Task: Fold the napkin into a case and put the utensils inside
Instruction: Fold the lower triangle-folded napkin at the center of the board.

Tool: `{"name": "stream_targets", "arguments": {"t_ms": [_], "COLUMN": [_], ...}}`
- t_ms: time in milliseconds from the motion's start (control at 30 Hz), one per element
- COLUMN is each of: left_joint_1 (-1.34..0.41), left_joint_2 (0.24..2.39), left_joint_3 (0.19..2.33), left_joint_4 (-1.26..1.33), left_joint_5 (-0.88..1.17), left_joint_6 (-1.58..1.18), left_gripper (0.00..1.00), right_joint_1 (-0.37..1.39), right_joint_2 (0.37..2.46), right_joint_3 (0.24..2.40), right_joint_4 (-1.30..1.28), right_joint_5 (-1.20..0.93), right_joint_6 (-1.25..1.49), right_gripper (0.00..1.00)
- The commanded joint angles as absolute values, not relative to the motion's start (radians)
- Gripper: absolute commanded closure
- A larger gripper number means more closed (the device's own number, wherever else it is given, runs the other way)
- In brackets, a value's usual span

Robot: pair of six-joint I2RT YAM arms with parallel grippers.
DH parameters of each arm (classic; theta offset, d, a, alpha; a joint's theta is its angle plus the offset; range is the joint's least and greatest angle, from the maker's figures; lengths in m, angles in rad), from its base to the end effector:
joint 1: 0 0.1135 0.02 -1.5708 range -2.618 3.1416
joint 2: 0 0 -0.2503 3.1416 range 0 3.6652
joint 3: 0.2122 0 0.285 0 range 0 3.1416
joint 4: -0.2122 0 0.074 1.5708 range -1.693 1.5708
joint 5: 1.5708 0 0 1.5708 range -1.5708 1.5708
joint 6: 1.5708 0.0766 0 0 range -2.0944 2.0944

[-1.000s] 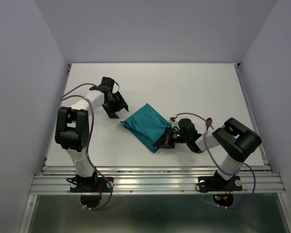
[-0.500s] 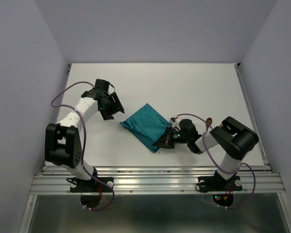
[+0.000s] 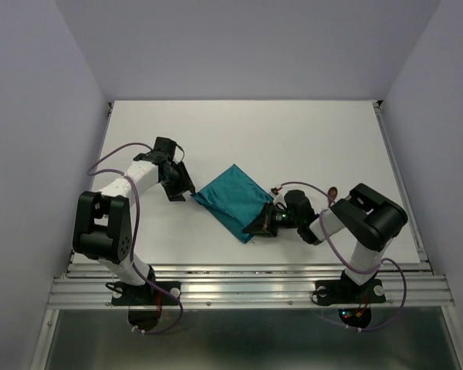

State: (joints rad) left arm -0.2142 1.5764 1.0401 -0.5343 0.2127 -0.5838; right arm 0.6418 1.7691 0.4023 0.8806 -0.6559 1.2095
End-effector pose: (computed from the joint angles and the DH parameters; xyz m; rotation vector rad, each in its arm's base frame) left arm 0.3512 -0.0930 0.1424 -0.4257 2.6797 -0.5360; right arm 0.2152 0.2192 0.0353 0.2027 2.4773 1.6704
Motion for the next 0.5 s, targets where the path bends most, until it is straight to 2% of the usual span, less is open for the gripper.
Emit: {"name": "stream_targets", "arguments": {"t_ms": [0, 167, 267, 367, 400, 467], "left_joint_1": [-0.213, -0.224, -0.227, -0.230, -0.232, -0.235], "left_joint_2": [1.598, 1.612, 1.626, 1.637, 1.640, 1.643], "left_joint_3": [1.003, 1.009, 1.019, 1.029, 1.032, 1.042], "left_joint_4": [-0.476, -0.449, -0.445, -0.442, -0.440, -0.442], "left_joint_5": [0.250, 0.276, 0.278, 0.284, 0.284, 0.291], "left_joint_6": [-0.569, -0.581, -0.584, -0.588, -0.589, -0.589], "left_gripper": [0.47, 0.47, 0.52, 0.64, 0.73, 0.84], "right_joint_1": [0.637, 0.637, 0.637, 0.637, 0.637, 0.637], "right_joint_2": [1.778, 1.781, 1.784, 1.784, 1.784, 1.781], "right_joint_3": [0.410, 0.413, 0.413, 0.413, 0.413, 0.413], "right_joint_4": [0.948, 0.950, 0.948, 0.948, 0.948, 0.948], "right_joint_5": [-0.673, -0.678, -0.678, -0.678, -0.678, -0.676], "right_joint_6": [1.213, 1.213, 1.213, 1.215, 1.215, 1.215], "right_gripper": [0.99, 0.99, 0.99, 0.99, 0.99, 0.99]}}
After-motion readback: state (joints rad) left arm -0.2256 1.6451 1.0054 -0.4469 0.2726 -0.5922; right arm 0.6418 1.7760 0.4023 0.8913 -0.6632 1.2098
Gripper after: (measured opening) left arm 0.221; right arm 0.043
